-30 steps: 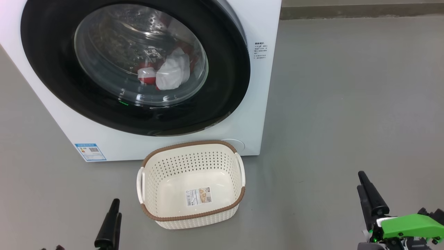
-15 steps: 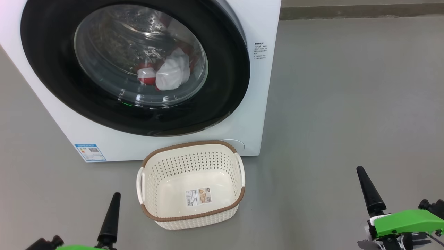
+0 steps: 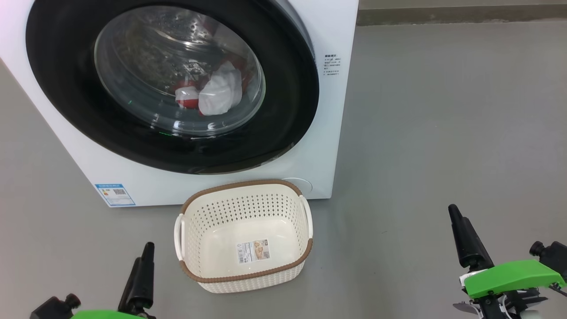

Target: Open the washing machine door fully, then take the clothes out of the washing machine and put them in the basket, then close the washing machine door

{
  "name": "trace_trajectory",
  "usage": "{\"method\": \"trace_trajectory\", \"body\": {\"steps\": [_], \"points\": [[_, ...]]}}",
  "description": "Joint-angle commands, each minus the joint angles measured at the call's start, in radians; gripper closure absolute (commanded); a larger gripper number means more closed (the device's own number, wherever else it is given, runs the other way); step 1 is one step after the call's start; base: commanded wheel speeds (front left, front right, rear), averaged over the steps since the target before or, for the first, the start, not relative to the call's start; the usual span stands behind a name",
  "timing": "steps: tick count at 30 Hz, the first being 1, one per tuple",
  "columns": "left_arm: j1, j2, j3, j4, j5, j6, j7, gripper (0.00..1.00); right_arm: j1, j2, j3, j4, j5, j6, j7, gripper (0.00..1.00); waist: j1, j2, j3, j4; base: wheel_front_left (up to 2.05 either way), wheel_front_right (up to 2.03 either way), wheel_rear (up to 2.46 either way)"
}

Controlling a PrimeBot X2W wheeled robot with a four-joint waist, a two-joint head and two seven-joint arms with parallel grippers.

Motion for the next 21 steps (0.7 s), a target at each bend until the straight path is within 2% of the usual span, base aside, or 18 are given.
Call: {"method": "trace_trajectory", "body": {"steps": [1, 21], "points": [[-0.053, 0.016, 0.016, -0.029, 0.031, -0.004, -0.01, 0.0, -0.047, -0.017, 0.01, -0.032, -0.027, 0.0, -0.011, 0.0, -0.0001, -0.0001, 0.0, 0.0, 0.0, 0.0, 0.0], [-0.076, 0.019, 0.017, -0.044, 0.258, -0.001, -0.068, 0.0, -0.066, -0.022, 0.04, -0.064, -0.257, 0.0, -0.07, 0.0, -0.0001, -0.0001, 0.002, -0.001, 0.0, 0.0, 0.0]]}}
